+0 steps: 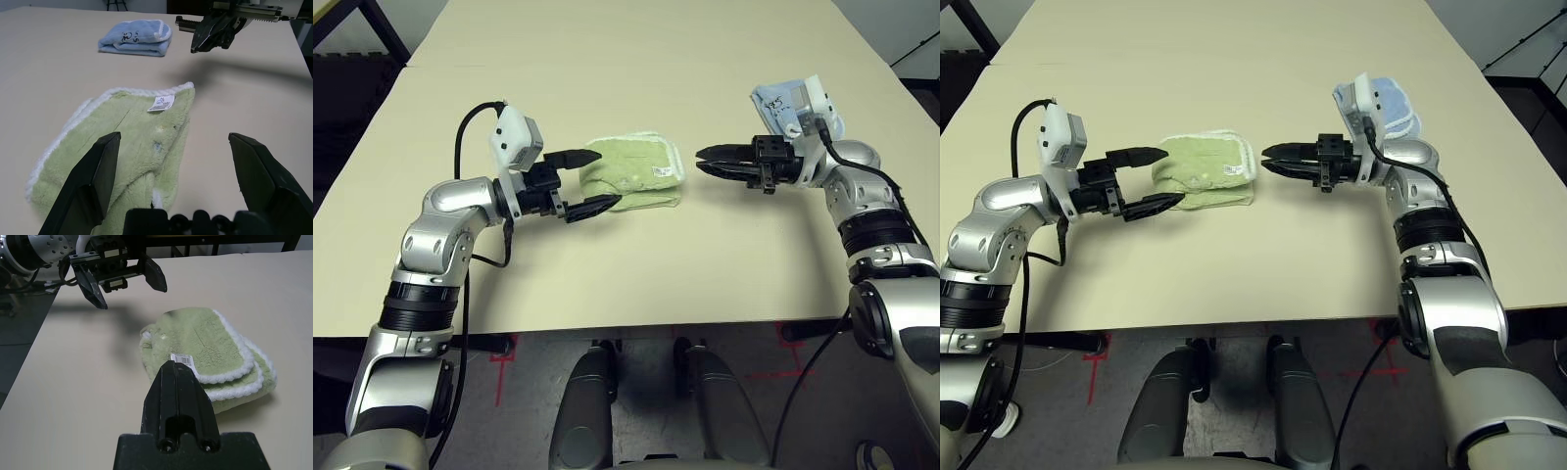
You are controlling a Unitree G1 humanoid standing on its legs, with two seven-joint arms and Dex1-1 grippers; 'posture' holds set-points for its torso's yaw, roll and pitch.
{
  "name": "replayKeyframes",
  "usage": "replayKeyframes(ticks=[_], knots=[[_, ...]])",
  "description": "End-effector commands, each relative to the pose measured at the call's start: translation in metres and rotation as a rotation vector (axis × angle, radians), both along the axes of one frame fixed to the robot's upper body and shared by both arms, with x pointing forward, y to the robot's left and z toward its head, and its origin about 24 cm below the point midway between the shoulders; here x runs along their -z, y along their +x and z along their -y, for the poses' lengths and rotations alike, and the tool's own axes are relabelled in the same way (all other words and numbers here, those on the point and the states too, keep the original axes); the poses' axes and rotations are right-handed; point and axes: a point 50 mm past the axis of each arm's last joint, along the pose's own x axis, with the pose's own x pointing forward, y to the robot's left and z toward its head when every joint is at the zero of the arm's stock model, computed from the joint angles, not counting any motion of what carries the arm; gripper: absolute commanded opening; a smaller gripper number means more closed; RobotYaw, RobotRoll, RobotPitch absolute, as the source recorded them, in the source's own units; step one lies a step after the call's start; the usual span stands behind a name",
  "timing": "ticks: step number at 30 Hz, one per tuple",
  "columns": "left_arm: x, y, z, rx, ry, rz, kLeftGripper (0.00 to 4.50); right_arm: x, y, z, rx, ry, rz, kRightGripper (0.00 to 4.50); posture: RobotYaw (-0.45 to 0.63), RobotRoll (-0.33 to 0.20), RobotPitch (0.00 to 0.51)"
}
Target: Fold the towel and set it aside.
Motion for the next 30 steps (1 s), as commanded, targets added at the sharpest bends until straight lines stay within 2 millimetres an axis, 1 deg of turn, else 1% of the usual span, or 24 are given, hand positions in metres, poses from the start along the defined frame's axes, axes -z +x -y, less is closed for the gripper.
replayKeyframes(ticks=[1, 5, 8, 10, 14, 16, 18, 22, 25, 27, 30], knots=[[0.003, 0.000, -0.004, 0.016, 0.010, -0.002, 4.50, 0.005, -0.002, 0.002, -0.003, -0.031, -0.003, 0.02, 0.02, 0.000, 0.182], [0.003, 0.000, -0.004, 0.050, 0.007, -0.011, 4.50, 0.007, -0.003, 0.001, -0.005, -0.035, -0.001, 0.02, 0.01, 0.000, 0.185], [0.003, 0.000, -0.003, 0.071, -0.043, -0.028, 3.90, 0.008, -0.003, -0.002, -0.007, -0.036, 0.001, 0.00, 0.01, 0.000, 0.185], [0.001, 0.002, -0.004, 0.074, -0.078, -0.033, 3.19, 0.008, -0.003, -0.003, -0.006, -0.036, 0.003, 0.00, 0.00, 0.000, 0.189], [0.001, 0.008, -0.006, 0.041, -0.115, -0.035, 1.59, 0.009, -0.001, -0.008, 0.003, -0.037, 0.017, 0.00, 0.00, 0.000, 0.191], [0.001, 0.013, -0.006, 0.014, -0.127, -0.031, 0.76, 0.007, 0.001, -0.014, 0.012, 0.000, 0.017, 0.00, 0.00, 0.000, 0.193], [0.000, 0.018, -0.005, -0.008, -0.139, -0.031, 0.03, 0.004, 0.004, -0.022, 0.018, 0.032, 0.018, 0.00, 0.00, 0.000, 0.195], [0.000, 0.026, 0.007, -0.012, -0.115, -0.034, 0.03, 0.003, 0.012, -0.045, 0.064, 0.067, 0.017, 0.00, 0.01, 0.000, 0.196], [0.005, 0.030, 0.016, 0.003, -0.059, -0.050, 0.03, 0.005, 0.019, -0.061, 0.122, 0.049, 0.016, 0.00, 0.02, 0.000, 0.196], [0.009, 0.033, 0.020, 0.001, -0.027, -0.059, 0.03, 0.009, 0.022, -0.068, 0.143, 0.027, 0.001, 0.00, 0.02, 0.000, 0.196], [0.016, 0.037, 0.024, -0.002, 0.031, -0.083, 0.03, 0.016, 0.024, -0.074, 0.157, -0.023, -0.009, 0.00, 0.02, 0.000, 0.197]])
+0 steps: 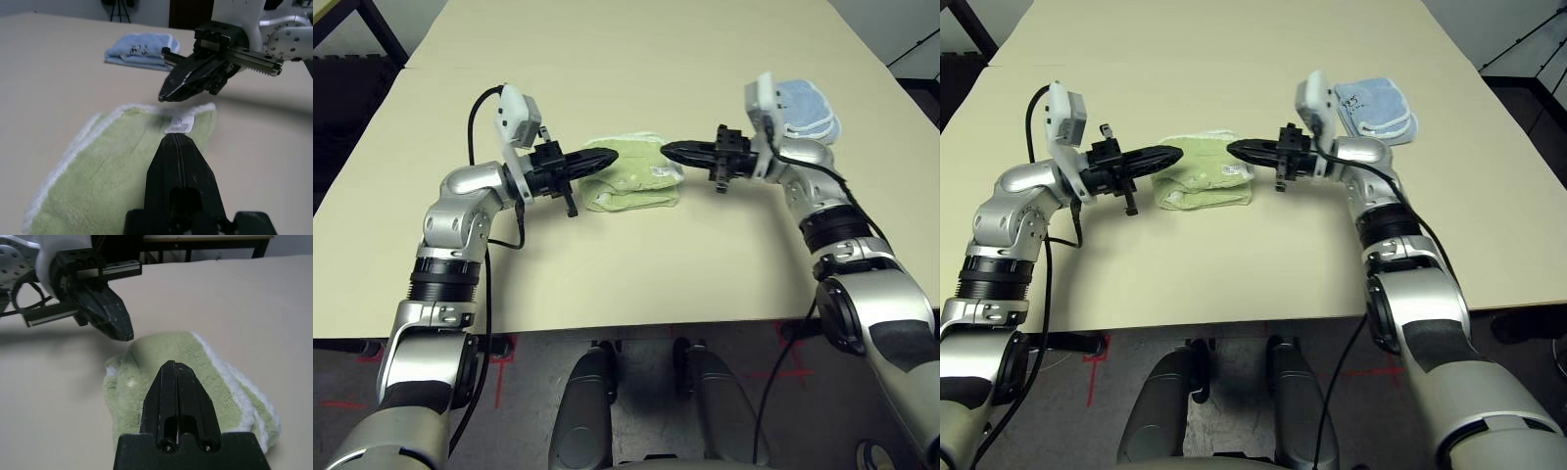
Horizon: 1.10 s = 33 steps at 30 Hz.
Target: Fold the towel and set it aside.
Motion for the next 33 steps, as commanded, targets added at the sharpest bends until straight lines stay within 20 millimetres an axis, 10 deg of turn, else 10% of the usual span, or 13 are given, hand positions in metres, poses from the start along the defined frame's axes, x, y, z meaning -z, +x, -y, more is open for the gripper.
replayKeyframes(ticks=[1, 17, 23, 33], knots=[[0.013, 0.005, 0.006, 0.002, 0.092, -0.039, 0.03, 0.012, 0.002, -0.003, 0.023, -0.069, -0.019, 0.00, 0.03, 0.000, 0.199], [0.059, 0.023, -0.010, -0.126, 0.211, -0.200, 0.03, 0.087, -0.002, 0.001, 0.172, -0.293, -0.196, 0.00, 0.02, 0.000, 0.208], [0.058, 0.009, -0.017, -0.021, 0.238, -0.282, 0.03, 0.076, 0.003, 0.001, 0.205, -0.255, -0.167, 0.00, 0.02, 0.000, 0.205], [0.010, 0.004, -0.020, 0.020, 0.089, -0.232, 0.03, -0.003, 0.014, 0.010, 0.138, 0.181, -0.111, 0.00, 0.02, 0.000, 0.189]])
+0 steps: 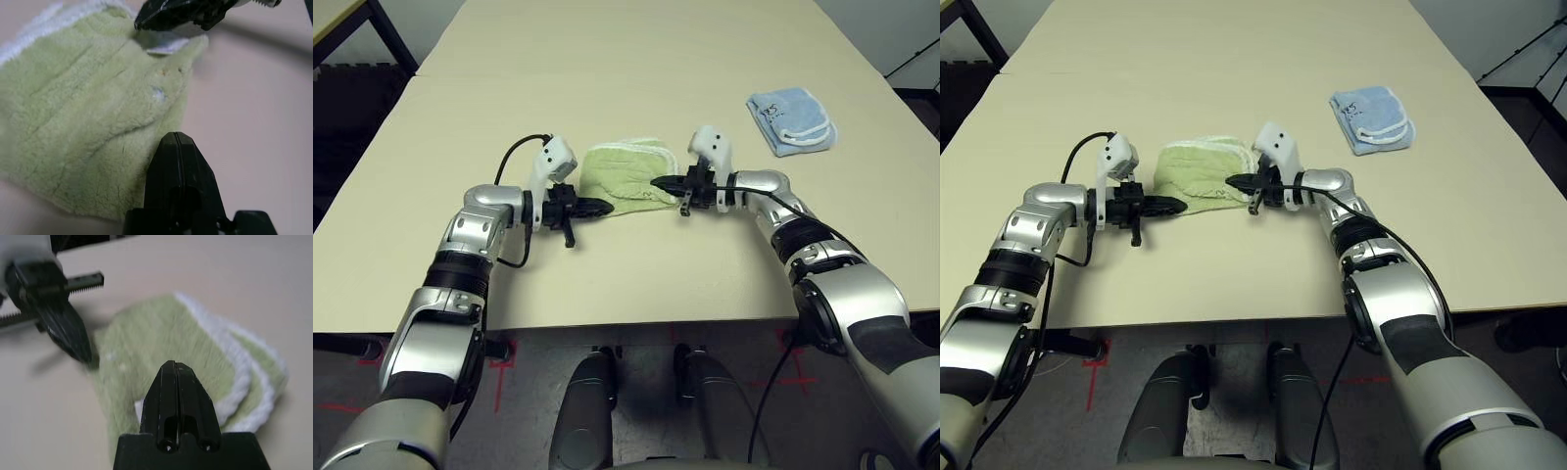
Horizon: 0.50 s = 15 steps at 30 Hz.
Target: Fold the towel and set it aside.
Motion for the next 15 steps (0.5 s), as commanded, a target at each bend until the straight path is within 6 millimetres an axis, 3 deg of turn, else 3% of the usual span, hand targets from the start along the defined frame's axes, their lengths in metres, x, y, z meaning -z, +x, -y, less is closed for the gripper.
replayKeyframes(ticks=[1, 7, 12, 15], knots=[[-0.024, 0.001, 0.001, 0.004, -0.075, 0.030, 0.03, -0.024, 0.004, 0.005, 0.034, 0.095, 0.034, 0.00, 0.02, 0.000, 0.189], [-0.048, 0.015, 0.009, -0.072, -0.166, 0.077, 0.03, -0.033, 0.011, -0.004, 0.145, 0.059, 0.049, 0.00, 0.02, 0.000, 0.188], [-0.022, 0.036, 0.010, -0.283, -0.077, 0.076, 0.03, -0.026, 0.013, -0.024, 0.193, 0.011, 0.034, 0.00, 0.02, 0.000, 0.192], [-0.008, 0.040, 0.017, -0.315, -0.111, 0.027, 0.03, -0.015, 0.013, -0.033, 0.222, -0.039, 0.021, 0.00, 0.02, 0.000, 0.198]])
